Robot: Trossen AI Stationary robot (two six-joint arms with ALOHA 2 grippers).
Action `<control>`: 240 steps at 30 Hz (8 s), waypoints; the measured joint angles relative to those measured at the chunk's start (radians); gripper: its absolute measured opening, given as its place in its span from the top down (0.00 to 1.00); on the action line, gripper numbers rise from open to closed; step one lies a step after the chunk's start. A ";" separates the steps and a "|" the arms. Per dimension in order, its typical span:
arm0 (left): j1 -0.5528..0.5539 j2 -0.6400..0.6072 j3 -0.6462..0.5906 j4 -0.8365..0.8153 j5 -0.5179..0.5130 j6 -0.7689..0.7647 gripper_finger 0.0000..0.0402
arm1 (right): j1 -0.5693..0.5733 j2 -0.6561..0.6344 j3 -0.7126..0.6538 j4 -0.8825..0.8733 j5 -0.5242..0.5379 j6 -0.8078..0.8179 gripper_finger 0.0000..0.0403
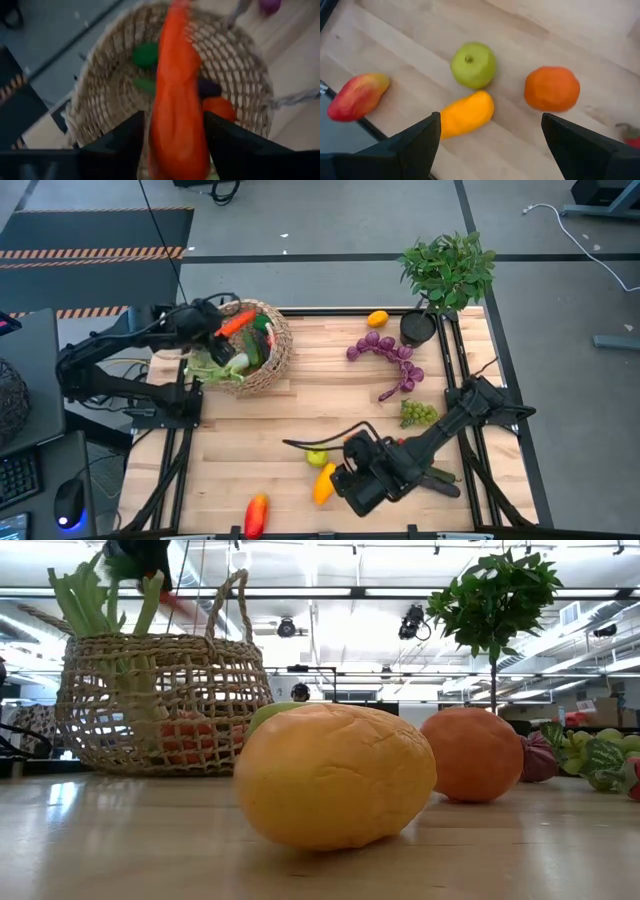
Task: Build produce basket
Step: Put the orange carrot into the brown basket, then put the orange mango into the brown basket, then put the green apple into the brown basket
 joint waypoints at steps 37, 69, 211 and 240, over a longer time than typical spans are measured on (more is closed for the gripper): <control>-0.647 0.130 0.000 0.072 0.373 -0.643 0.48 | 0.166 0.000 0.000 -0.028 -0.001 0.099 0.14; -1.143 0.272 0.000 0.255 0.339 -1.058 0.54 | 0.229 -0.001 0.000 -0.006 -0.029 0.435 0.14; -0.052 0.047 0.025 0.197 0.235 -0.043 0.21 | -0.131 -0.008 0.000 -0.037 0.038 -0.114 0.14; -0.683 0.204 0.359 0.535 0.130 -0.457 0.44 | -0.231 -0.006 -0.310 0.455 -0.248 -0.543 0.14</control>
